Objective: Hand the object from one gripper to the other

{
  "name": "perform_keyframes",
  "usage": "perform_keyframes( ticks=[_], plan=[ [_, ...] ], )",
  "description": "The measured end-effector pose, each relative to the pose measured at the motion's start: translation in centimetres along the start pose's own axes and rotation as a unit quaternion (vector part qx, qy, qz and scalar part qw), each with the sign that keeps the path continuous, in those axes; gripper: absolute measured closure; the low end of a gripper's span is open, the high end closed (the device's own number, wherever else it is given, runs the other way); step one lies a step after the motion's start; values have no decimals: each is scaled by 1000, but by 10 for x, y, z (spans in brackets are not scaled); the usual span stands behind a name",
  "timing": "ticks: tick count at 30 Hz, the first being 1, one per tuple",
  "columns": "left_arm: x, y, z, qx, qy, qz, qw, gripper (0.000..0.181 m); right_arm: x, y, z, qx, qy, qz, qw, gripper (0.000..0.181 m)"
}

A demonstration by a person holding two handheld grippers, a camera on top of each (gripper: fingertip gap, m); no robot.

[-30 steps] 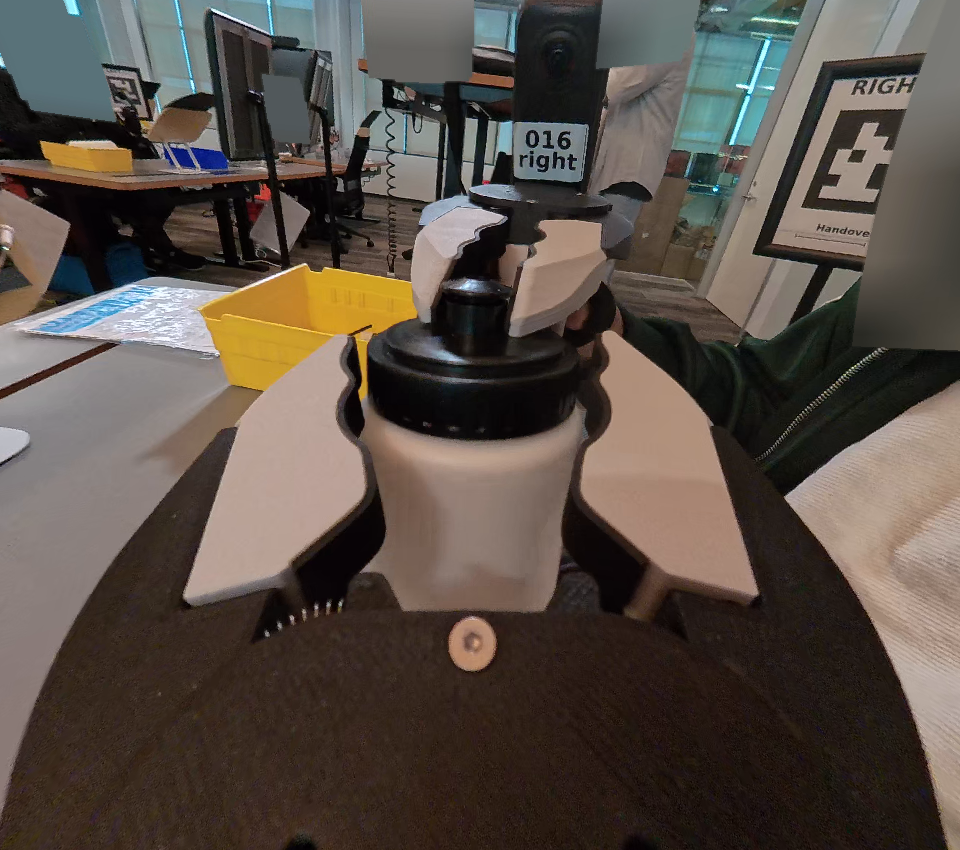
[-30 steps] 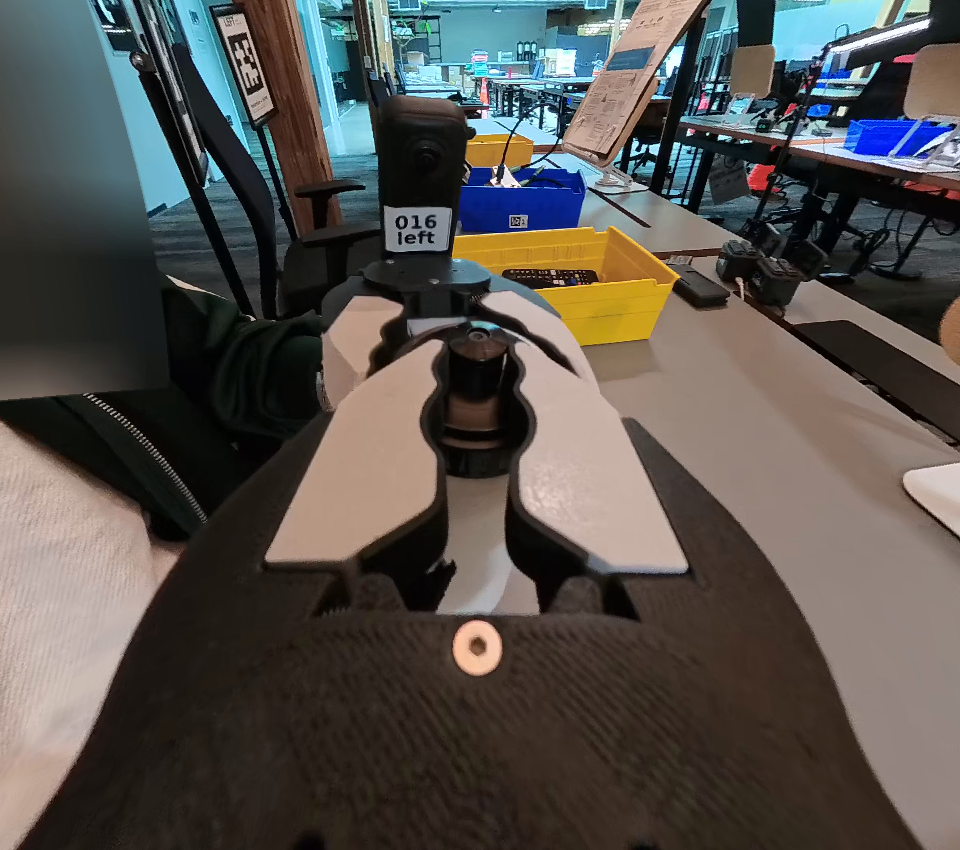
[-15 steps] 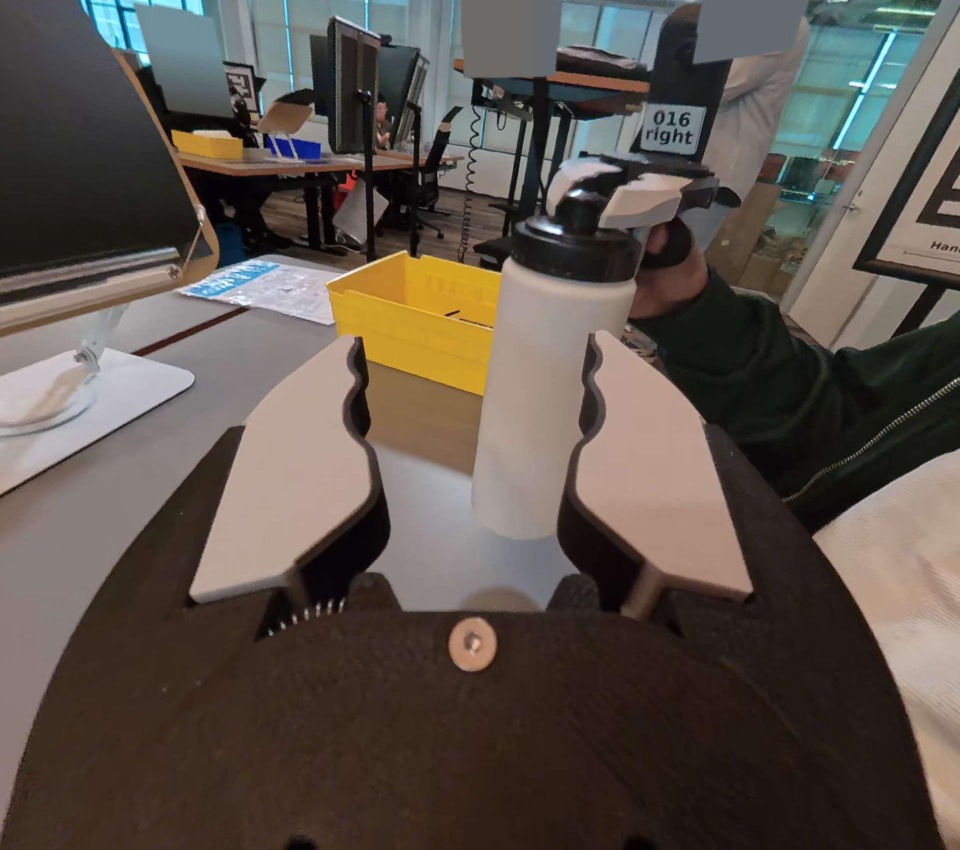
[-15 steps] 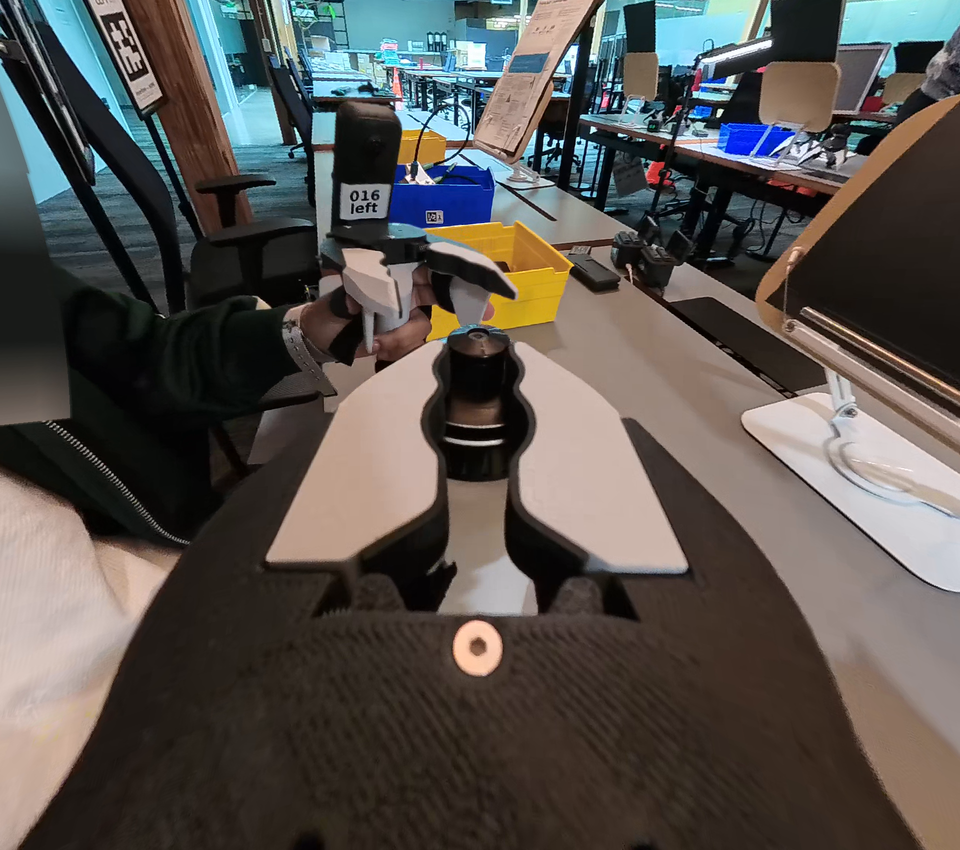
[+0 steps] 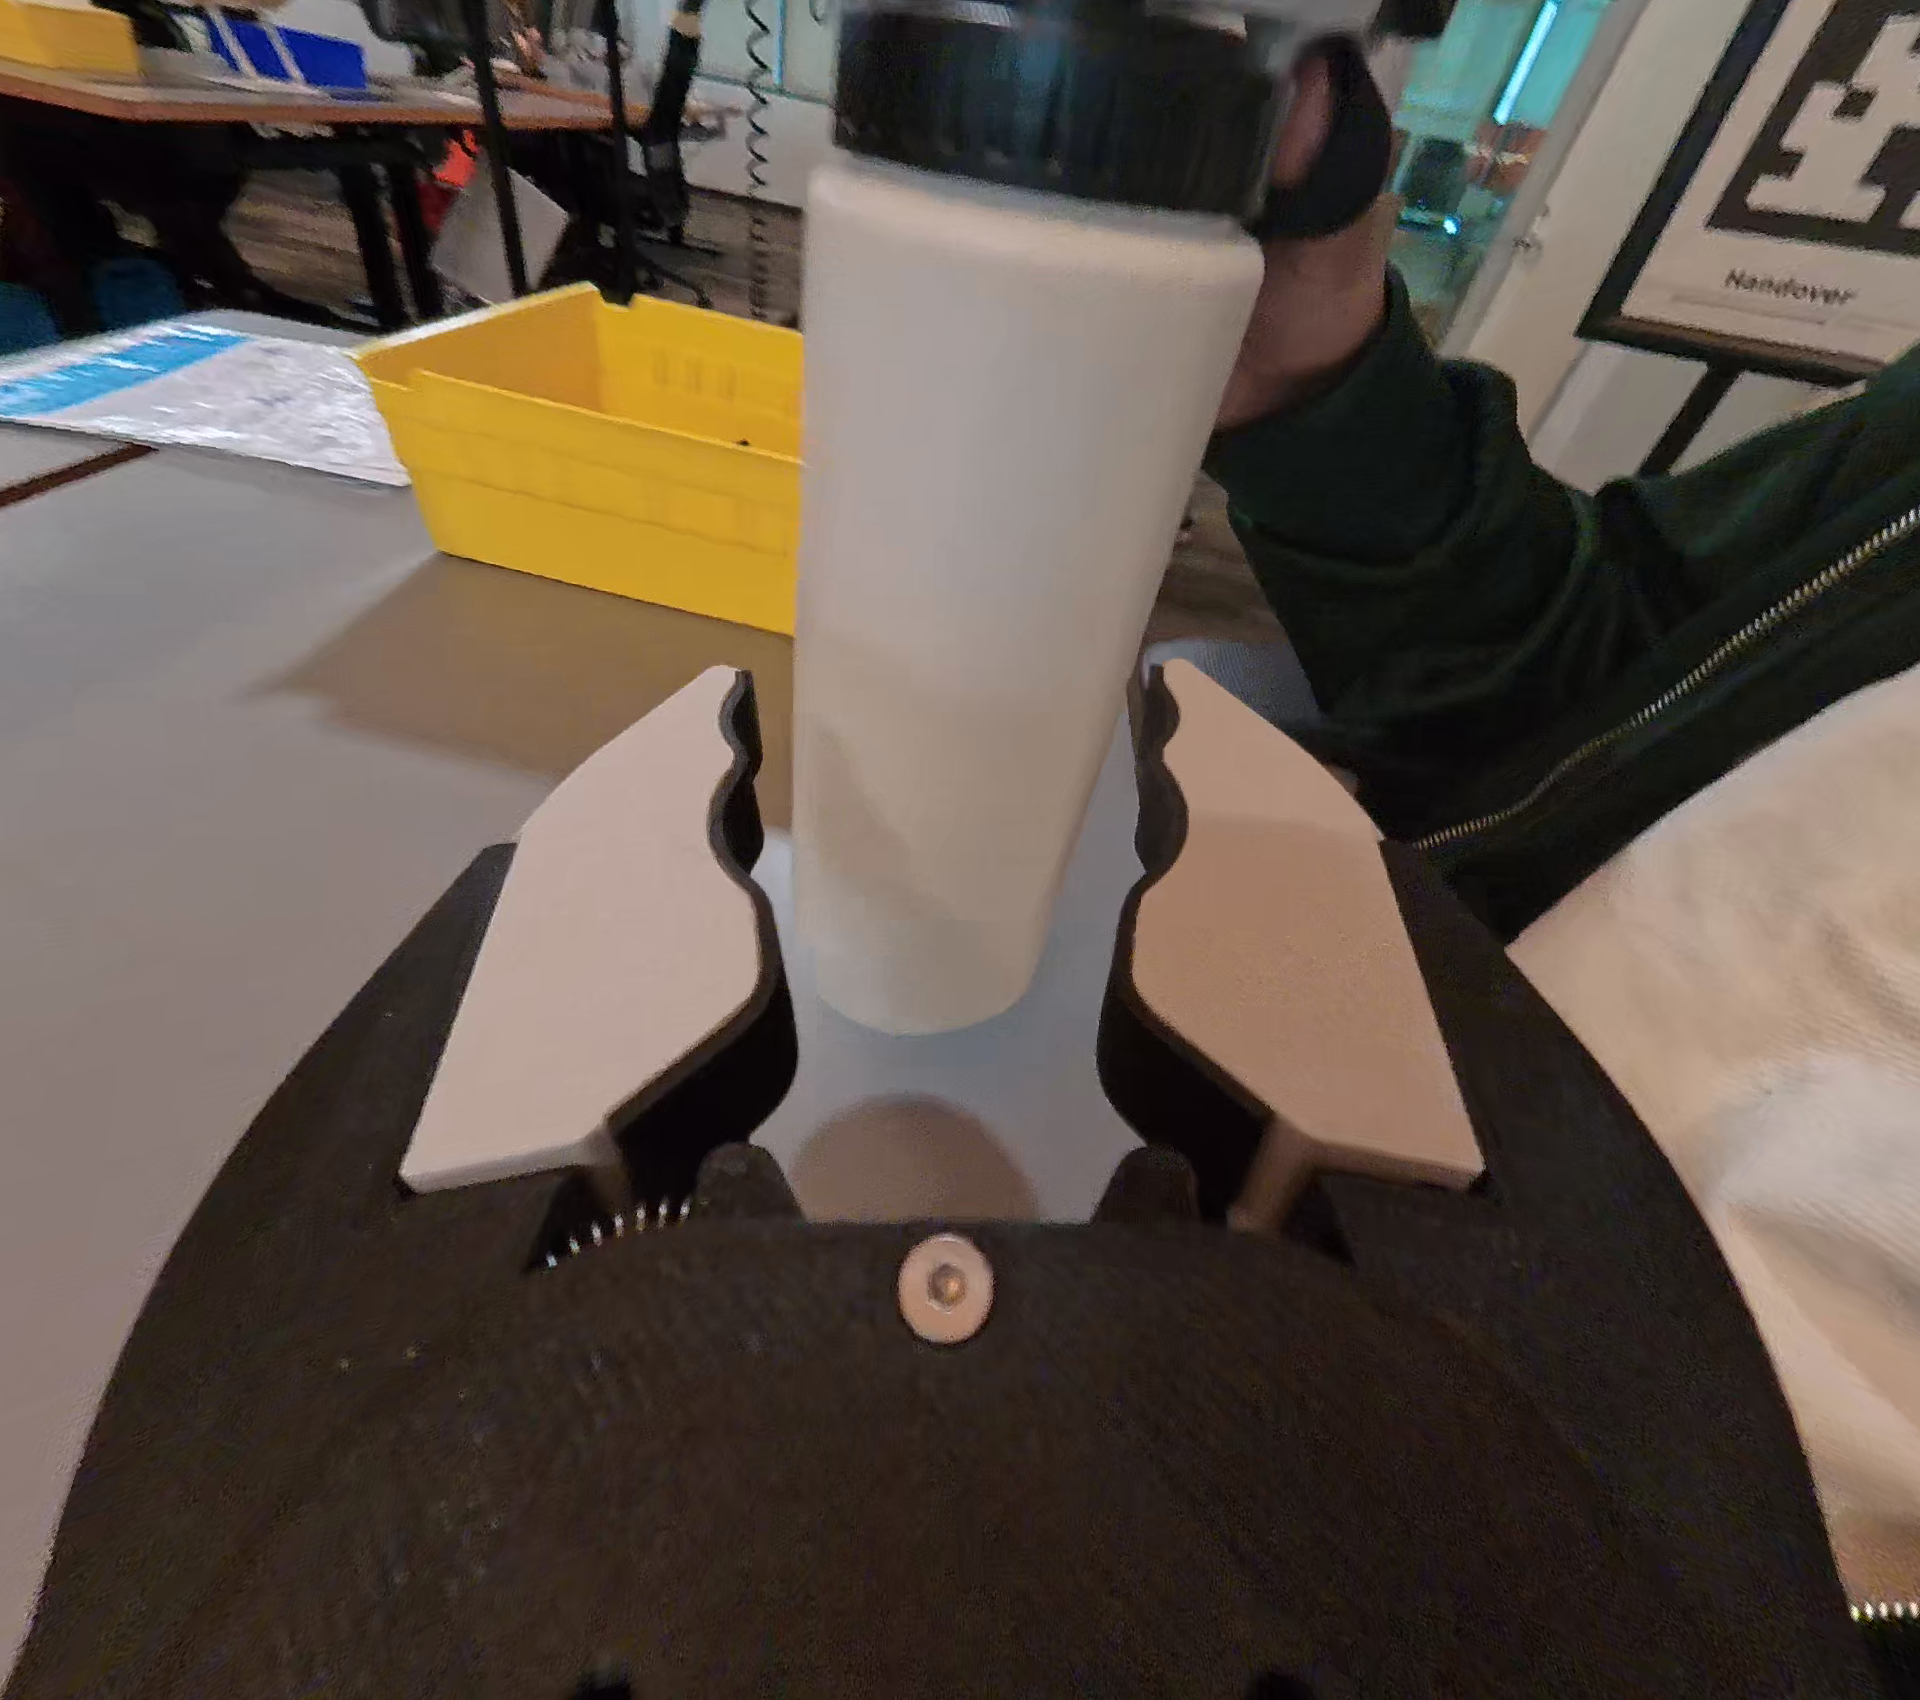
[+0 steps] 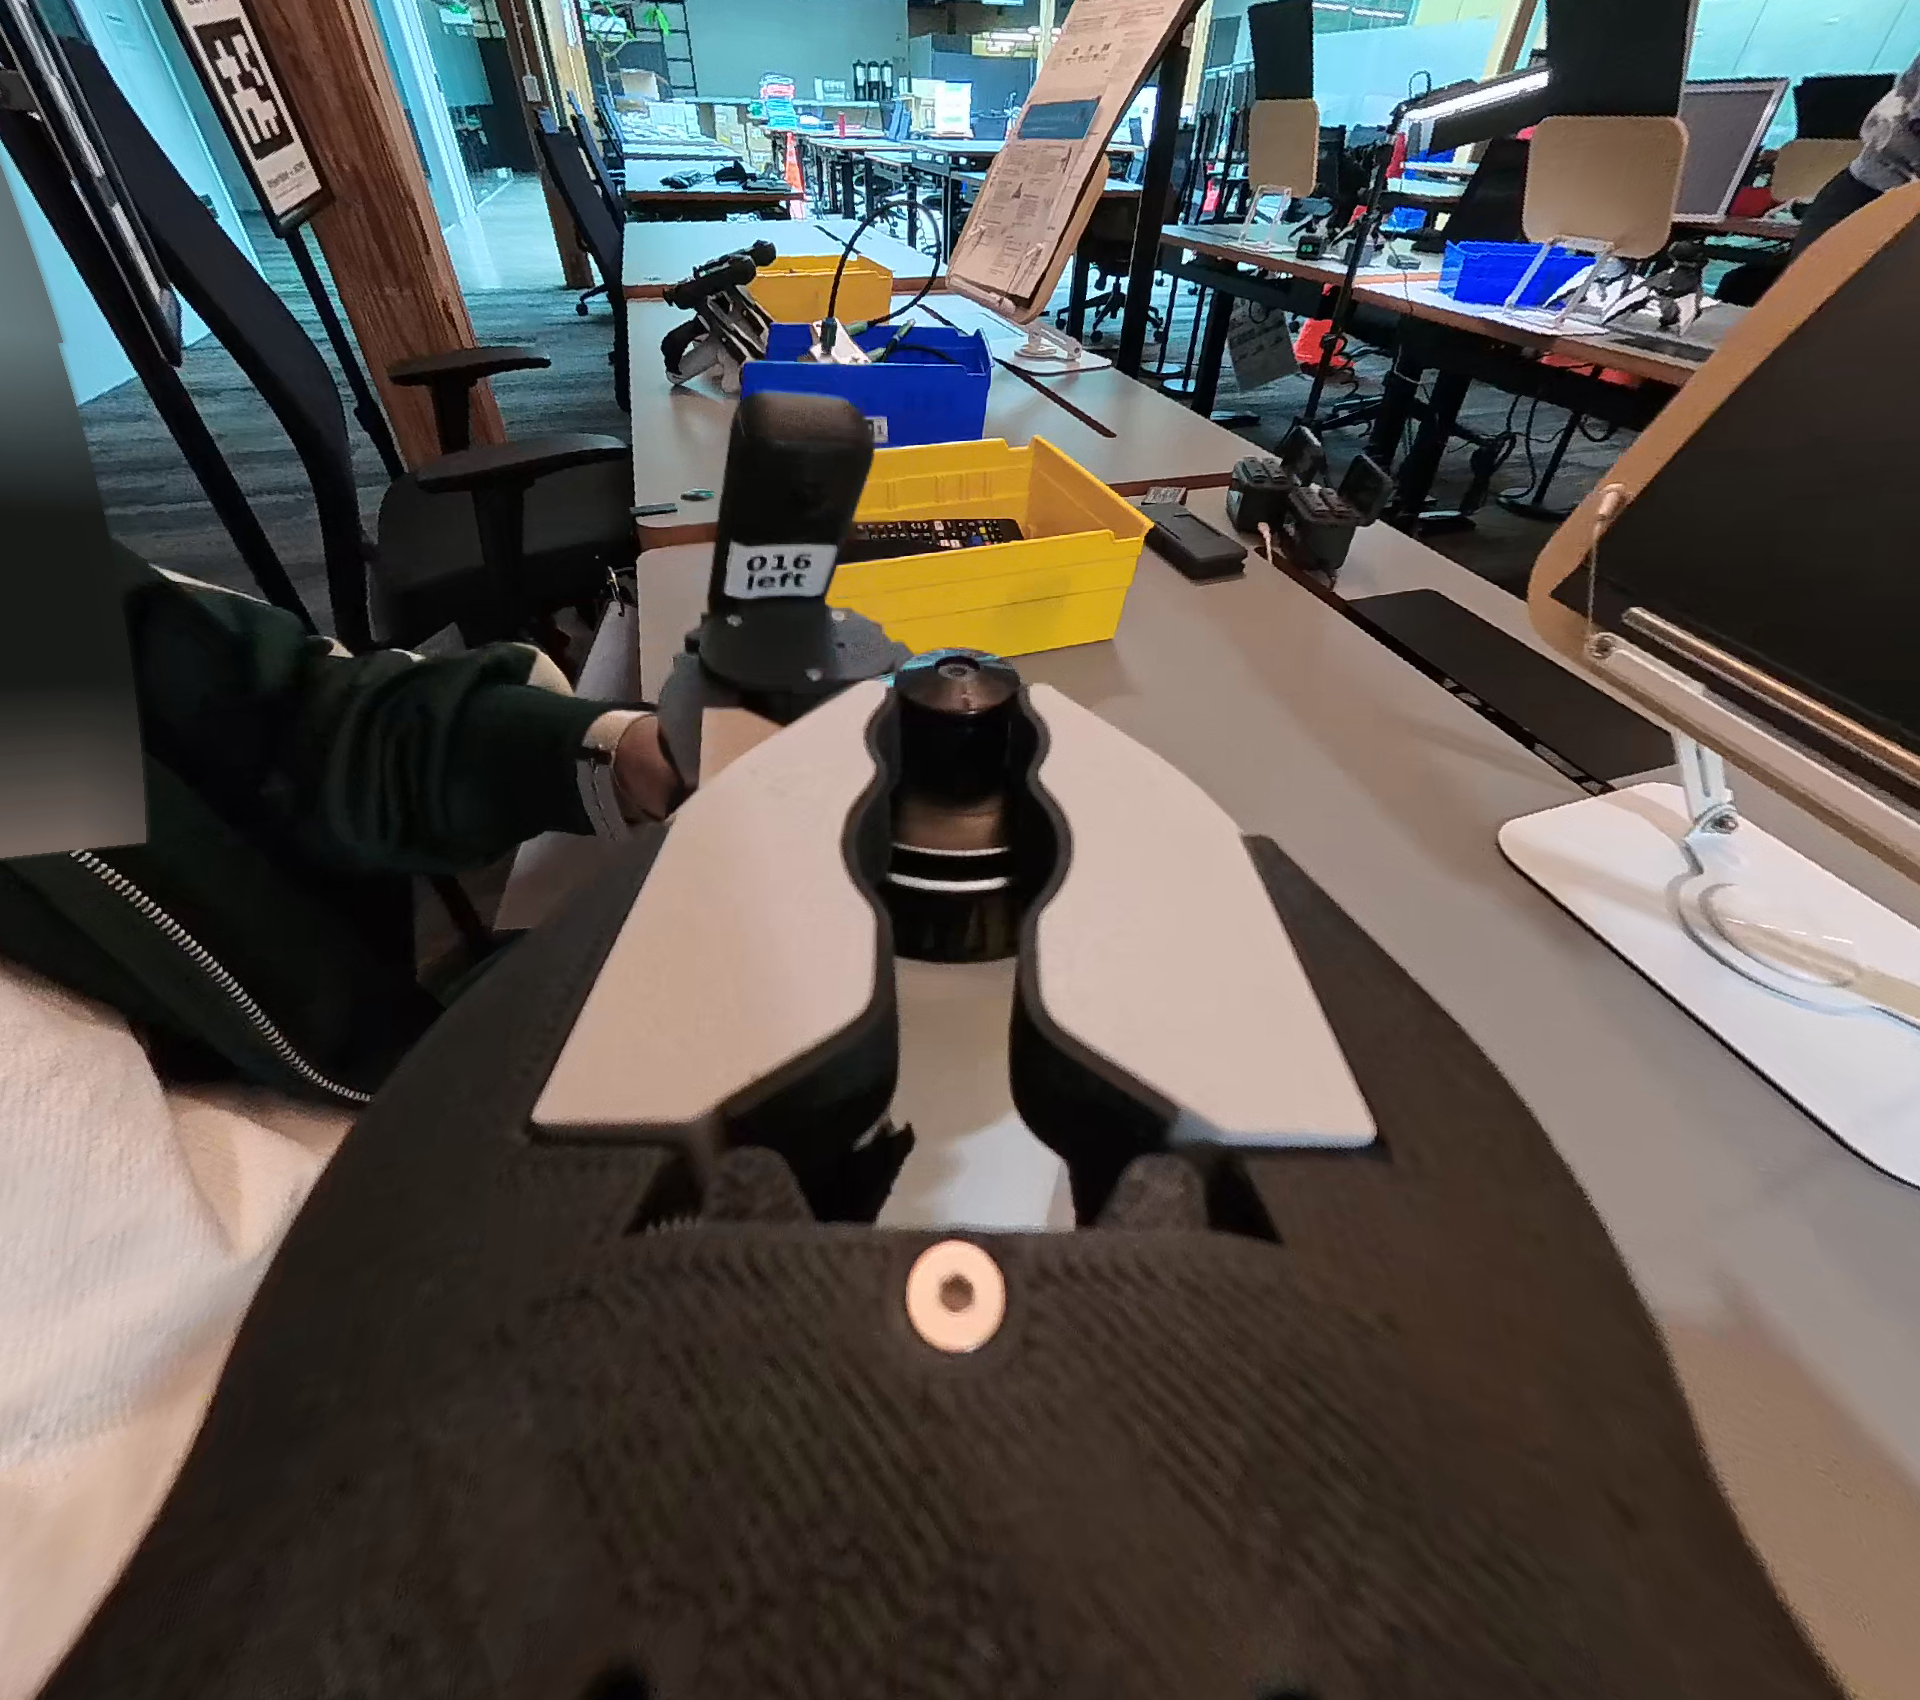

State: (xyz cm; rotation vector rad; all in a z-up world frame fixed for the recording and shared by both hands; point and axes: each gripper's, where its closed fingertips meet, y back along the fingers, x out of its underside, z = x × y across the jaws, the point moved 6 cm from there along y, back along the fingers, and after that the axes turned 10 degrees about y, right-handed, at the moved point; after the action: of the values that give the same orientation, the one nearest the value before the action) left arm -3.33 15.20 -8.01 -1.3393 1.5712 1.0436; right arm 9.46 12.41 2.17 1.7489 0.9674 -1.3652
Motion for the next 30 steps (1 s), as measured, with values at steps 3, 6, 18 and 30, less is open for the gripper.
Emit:
perform_keyframes(
  ticks=[3,6,18,30],
  plan=[
    [12,-10,-2,10,-8,20,1000,105,1,-5,3,-7,-2,0,1000,162],
    [18,-17,-4,11,-13,13,1000,98,1,-8,7,-13,-5,-3,1000,162],
    [27,-26,-10,-4,-58,24,998,94,-3,-16,17,-26,-9,-5,1000,162],
    [23,-25,-9,-30,-72,24,997,96,-5,-19,16,4,6,-11,1000,149]
  ],
)
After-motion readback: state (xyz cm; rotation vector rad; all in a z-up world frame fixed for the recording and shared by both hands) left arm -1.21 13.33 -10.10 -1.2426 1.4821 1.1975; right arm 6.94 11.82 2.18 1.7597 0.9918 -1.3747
